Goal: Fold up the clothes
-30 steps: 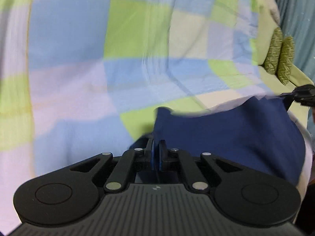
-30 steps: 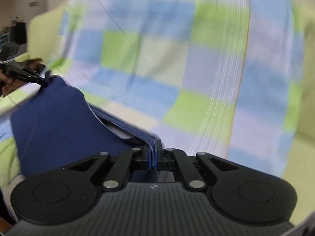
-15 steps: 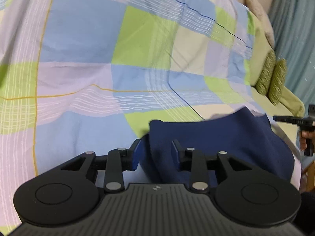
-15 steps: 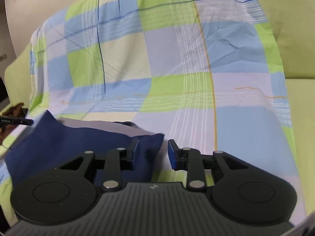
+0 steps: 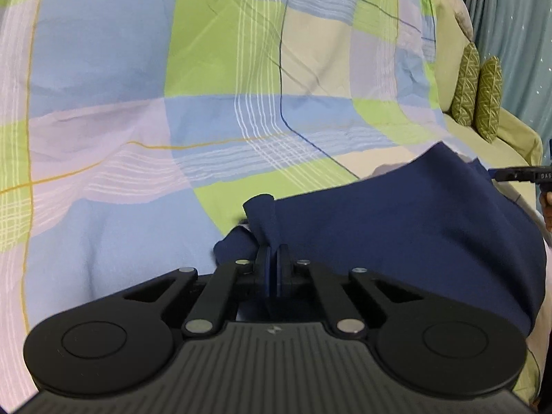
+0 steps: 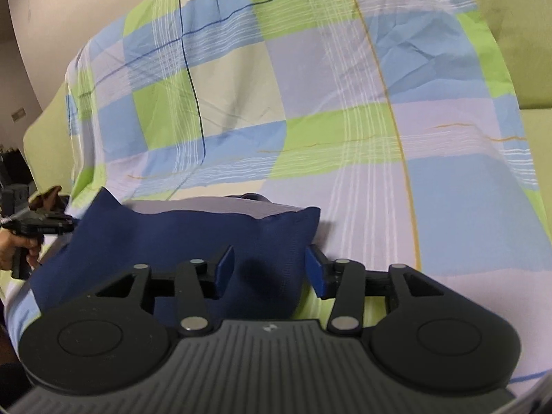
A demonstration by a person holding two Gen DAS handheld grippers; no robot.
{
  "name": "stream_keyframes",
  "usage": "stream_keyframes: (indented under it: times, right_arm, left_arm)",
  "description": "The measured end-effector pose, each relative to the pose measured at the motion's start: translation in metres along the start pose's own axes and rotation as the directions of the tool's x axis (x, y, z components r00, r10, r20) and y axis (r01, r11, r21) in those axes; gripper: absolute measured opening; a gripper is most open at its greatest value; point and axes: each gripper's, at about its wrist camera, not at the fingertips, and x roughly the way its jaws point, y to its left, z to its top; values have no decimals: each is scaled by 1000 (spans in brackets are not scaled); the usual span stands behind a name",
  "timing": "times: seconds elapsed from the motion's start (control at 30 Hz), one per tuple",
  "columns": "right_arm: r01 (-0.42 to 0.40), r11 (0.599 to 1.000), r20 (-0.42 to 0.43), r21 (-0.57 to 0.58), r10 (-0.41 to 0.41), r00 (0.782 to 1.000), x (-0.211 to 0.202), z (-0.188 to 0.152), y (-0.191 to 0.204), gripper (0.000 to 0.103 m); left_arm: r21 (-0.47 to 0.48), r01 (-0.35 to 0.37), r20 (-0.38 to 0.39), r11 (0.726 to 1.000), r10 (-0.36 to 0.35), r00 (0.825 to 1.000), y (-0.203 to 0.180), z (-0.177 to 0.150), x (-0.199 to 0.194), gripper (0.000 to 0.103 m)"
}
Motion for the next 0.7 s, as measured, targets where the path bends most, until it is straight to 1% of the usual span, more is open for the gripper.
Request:
stream_keyframes:
  times: [0.07,0.13,0.17,0.3,0.33,0.37,0.4,0.43,0.5,0.6,0.67,0.7]
  right_arm:
    - [2,1000,4,17,-2,1000,1,0,-2,38]
    - [5,999,8,35,-5,1000,2,-1,-4,37]
    - [10,999,5,38,-10,1000,3,-1,-5,35]
    - [21,999,-7,41,-20,1000,6,-4,-8,35]
    - [20,999,-7,39,-19,1000,7,-5,-8,33]
    - [23,999,-9,31,-23,1000,7,-4,-7,15]
    - [27,999,-12,23,-27,1000,8,-4,-5,4]
    - [31,999,-5,7,-31,999,7,-3,-1,3]
    - [42,998,25,-41,-42,999,2,0,11,2]
    - [15,999,126,-36,-11,992,-16,16,21,2]
    - [4,1000,178,2,-4,984,-20,28,14,1]
    - [9,1000,181,22,-13,983,-17,32,7,1]
  left_arm:
    - [-4,-6,18,1000,6,1000,0,-2,-4,0]
    - [-19,-1,44,1000,1,999,0,-6,-11,0]
    - [-35,8,58,999,-6,998,1,-8,-15,0]
    - [-47,15,61,999,-12,998,3,-13,-15,0]
    - [-47,17,58,999,-15,998,3,-14,-14,0]
    - [-45,18,57,999,-16,998,2,-14,-13,0]
    - [-39,22,60,999,-20,998,1,-13,-12,0]
    - [-37,24,70,999,-21,997,0,-12,-15,0]
    - [-30,12,98,999,-9,995,-1,-10,-23,0]
    - [-61,-25,158,998,34,987,6,-7,-38,0]
    - [-77,-41,140,996,52,989,12,-8,-32,0]
    - [-85,-52,125,995,63,990,14,-9,-27,0]
